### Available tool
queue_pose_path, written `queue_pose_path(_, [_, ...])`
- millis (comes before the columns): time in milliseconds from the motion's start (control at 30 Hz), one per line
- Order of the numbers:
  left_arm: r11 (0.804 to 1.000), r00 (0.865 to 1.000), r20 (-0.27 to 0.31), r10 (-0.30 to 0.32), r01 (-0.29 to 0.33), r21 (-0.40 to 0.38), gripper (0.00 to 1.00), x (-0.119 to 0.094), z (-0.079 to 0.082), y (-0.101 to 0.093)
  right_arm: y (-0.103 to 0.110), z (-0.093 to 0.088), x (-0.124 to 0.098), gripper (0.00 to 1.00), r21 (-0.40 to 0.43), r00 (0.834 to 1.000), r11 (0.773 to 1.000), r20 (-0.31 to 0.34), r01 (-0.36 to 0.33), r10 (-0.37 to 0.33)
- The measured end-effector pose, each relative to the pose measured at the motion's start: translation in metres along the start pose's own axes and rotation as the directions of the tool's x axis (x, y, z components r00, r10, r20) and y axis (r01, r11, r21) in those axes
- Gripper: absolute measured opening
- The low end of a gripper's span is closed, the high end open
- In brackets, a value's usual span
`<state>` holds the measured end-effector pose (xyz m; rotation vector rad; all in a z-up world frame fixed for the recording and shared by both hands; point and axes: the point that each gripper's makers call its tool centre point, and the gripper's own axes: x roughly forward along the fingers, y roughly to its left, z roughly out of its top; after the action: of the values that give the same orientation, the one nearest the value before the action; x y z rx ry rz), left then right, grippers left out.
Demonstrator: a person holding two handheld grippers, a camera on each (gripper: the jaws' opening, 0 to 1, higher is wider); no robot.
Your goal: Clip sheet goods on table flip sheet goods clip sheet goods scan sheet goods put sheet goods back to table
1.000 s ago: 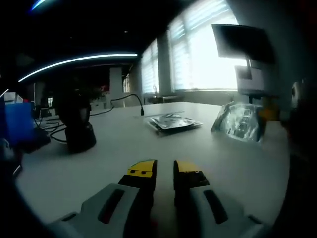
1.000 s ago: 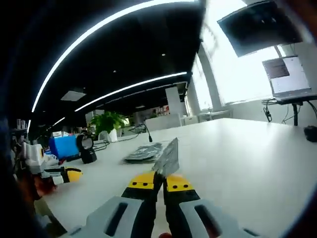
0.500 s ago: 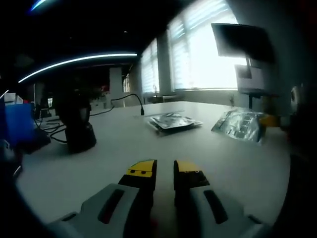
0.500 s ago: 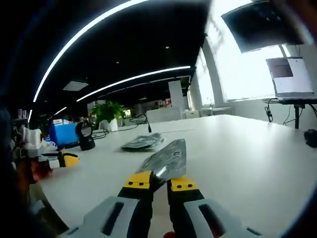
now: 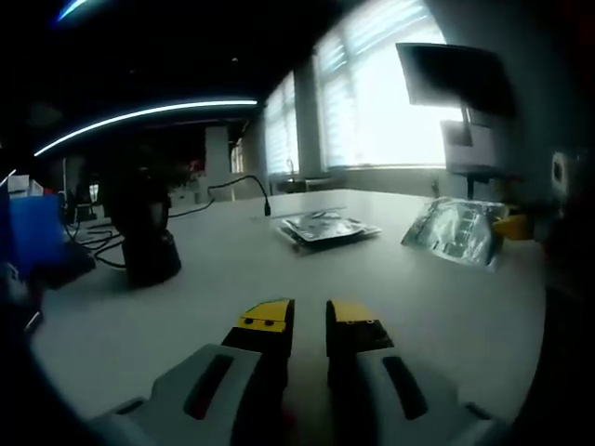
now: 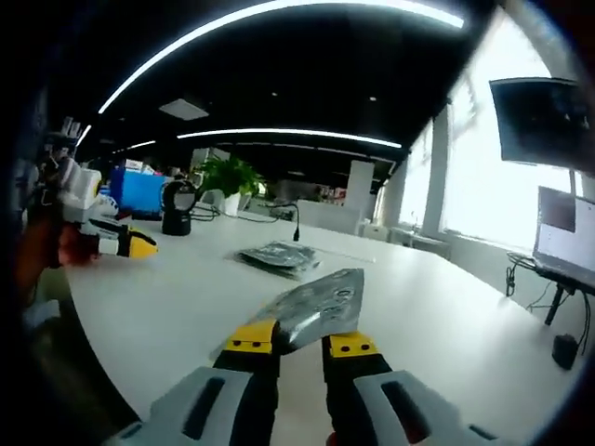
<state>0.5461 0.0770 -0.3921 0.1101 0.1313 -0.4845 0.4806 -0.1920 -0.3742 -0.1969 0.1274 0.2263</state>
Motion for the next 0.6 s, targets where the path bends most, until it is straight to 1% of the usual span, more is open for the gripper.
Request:
queue_pose_path(67, [1.0, 1.0, -0.001, 0.0, 0.0, 0.001, 0.07, 0.0, 0.0, 0.0, -0.003, -0.002, 0.001, 0.19, 0.015, 1.0, 1.0, -0.012, -0.004, 0.004])
queue_pose_path(167, [1.0, 1.0, -0.002, 0.001, -0.001, 0.002, 0.07, 0.001, 0.0, 0.0, -0.006, -0.005, 0.001, 0.24, 0.01, 1.0, 1.0, -0.027, 0.002, -0.001])
queue_pose_path(233, [1.0, 1.0, -0.003, 0.002, -0.002, 0.004, 0.07, 0.001, -0.001, 0.001, -0.009, -0.006, 0.0, 0.29, -0.011, 0.999, 1.0, -0.032, 0.013, -0.013])
queue_pose_path(467, [1.0, 1.0, -0.005, 0.002, -0.002, 0.007, 0.07, 0.002, -0.001, 0.001, -0.014, -0.006, -0.002, 0.38, -0.069, 0.998, 0.996, -0.023, 0.054, -0.056])
queue_pose_path(600, [1.0, 1.0, -0.007, 0.003, -0.003, 0.007, 0.07, 0.002, -0.001, 0.001, -0.014, 0.0, -0.003, 0.37, -0.1, 0.998, 0.993, 0.001, 0.062, -0.062])
